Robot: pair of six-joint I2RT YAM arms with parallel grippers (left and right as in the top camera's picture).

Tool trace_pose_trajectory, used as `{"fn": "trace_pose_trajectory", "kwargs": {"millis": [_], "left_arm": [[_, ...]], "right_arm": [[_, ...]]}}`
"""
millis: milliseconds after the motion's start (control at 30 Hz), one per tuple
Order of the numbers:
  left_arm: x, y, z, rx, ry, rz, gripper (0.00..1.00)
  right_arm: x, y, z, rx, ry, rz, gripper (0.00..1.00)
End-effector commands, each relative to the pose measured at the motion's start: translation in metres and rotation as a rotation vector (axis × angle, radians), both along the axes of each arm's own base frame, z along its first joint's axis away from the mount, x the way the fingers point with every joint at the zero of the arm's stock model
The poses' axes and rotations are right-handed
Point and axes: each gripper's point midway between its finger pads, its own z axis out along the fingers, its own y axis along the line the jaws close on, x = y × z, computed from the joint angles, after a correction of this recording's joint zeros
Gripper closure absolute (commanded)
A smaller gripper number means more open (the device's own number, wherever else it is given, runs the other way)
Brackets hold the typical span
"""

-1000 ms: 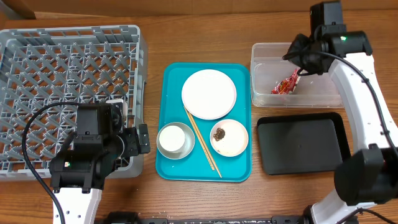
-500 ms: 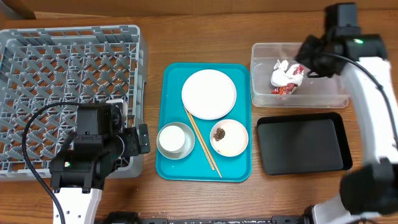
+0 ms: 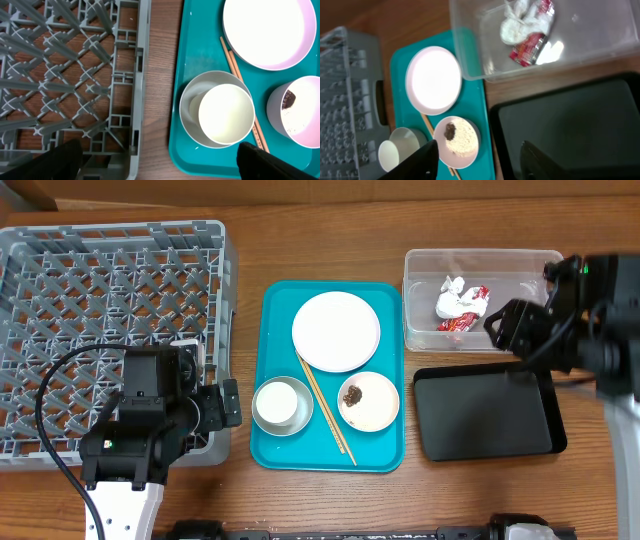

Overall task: Sort waste into correct bins and load items into the dishwasher
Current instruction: 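Grasp the small rice bowl with the right gripper and lift it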

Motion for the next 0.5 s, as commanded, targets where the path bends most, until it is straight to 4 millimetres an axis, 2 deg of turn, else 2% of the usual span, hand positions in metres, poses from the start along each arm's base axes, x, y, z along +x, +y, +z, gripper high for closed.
{"fn": "trace_pose_trajectory", "kwargs": {"millis": [0,67,200,467], "left_arm": [[0.004,-0.002,0.011,-0.014,-0.033,0.007,0.0],[0.005,-0.002,0.011,-0.014,-0.036,0.007,0.0],[0.005,-0.002,0.011,-0.014,-0.038,0.007,0.0],[0.005,-0.002,0.011,-0.015,-0.038,0.007,0.0]], "right_arm": [[-0.024,0.024,0.004,-0.01,-0.088,0.129,0.43],[-0.031,0.039,-0.005,-0.01,-0.079,0.188,0.43],[-0.04,0.077,-0.039,-0.041,-0.023,0.334,0.43],[-0.039,0.161,-0.103,-0.144,0.071,0.526,0.42]]}}
